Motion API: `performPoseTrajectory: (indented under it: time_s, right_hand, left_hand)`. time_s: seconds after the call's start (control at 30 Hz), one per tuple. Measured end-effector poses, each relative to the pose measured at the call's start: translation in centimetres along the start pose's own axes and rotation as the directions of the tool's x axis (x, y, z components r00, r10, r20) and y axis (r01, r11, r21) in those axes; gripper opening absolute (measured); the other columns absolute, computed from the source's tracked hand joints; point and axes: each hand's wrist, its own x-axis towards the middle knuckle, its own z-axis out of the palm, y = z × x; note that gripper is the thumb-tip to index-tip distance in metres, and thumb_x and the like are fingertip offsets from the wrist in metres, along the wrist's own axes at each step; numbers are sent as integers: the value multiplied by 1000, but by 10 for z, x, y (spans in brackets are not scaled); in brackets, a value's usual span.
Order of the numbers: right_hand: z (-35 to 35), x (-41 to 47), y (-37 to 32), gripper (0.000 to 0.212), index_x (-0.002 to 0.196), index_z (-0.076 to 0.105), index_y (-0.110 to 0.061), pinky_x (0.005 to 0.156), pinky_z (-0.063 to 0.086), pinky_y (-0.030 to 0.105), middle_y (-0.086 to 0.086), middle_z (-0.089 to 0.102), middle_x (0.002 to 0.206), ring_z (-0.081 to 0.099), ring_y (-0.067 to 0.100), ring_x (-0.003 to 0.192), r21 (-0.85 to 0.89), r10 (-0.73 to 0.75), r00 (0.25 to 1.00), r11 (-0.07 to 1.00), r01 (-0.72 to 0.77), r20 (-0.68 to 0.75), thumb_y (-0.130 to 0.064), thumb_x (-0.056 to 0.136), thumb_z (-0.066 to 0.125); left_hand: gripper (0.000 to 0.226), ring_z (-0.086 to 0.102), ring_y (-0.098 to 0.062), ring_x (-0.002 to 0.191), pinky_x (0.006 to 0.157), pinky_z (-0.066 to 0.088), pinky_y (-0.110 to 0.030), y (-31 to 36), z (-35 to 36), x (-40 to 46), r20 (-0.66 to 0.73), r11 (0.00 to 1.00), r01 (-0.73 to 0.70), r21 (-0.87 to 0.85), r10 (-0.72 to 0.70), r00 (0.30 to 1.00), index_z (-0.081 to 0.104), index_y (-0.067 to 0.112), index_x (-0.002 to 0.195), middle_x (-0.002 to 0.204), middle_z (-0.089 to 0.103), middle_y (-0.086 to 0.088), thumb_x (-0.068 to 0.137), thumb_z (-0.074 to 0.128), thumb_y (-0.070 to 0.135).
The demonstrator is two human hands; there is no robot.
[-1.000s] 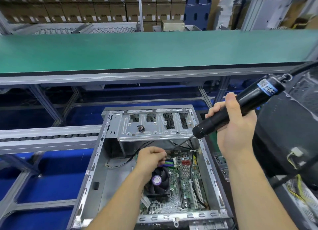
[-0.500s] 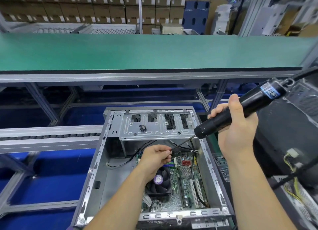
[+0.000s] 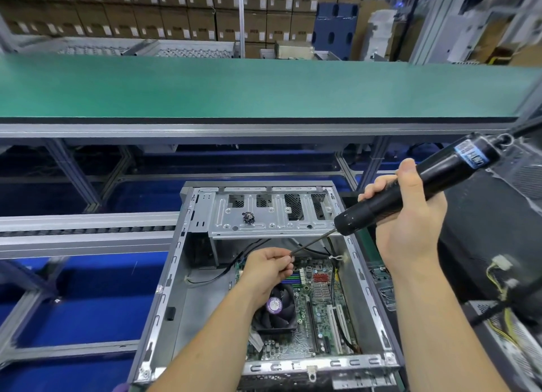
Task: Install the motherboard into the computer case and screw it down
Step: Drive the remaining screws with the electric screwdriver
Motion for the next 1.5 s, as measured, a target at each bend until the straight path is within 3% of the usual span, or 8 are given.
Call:
performPoseTrajectory:
  time_s: [0.23,0.37,0.67,1.1,1.5]
  right_hand:
    - [-1,-1,-1,20,85,62,-23,70,51,43,6,56,71,56,25,66,-7,-15,1000,1000,15,-5,-38,86,74]
    - [1,-2,-4,11,76,70,-35,69,52,42,4,57,71,56,24,66,-16,-39,999,999,39,13,-40,86,73]
    - [2,-3,-6,12,74,71,-36,69,52,39,2,58,70,57,22,65,-18,-43,999,999,43,10,-40,85,72]
    - [-2,-4,-4,13,84,67,-27,71,53,40,3,59,71,59,21,66,-13,-31,999,999,31,33,-39,86,72]
    - [-10,0,-5,34,98,53,-13,68,55,37,1,59,69,59,20,65,-6,-42,999,999,42,11,-40,87,70]
  left_hand:
    - [13,65,-13,68,67,55,-22,2,0,0,-2,999,-2,-33,2,1000,68,-2,98,80,70,-9,93,57,-8]
    - [14,63,-12,69,67,55,-22,1,2,-1,-2,1000,-18,7,18,1000,68,0,95,78,68,-8,94,56,-8]
    - [14,61,-12,67,66,55,-22,0,4,-1,1,999,-23,49,23,1000,68,1,93,80,67,-8,93,57,-8]
    - [14,61,-13,69,68,55,-23,1,3,-2,18,998,-30,53,30,999,68,0,94,83,67,-10,94,56,-8]
    - [15,60,-13,68,66,55,-22,4,3,-5,44,1000,-23,-15,24,999,67,-1,93,79,65,-9,95,54,-8]
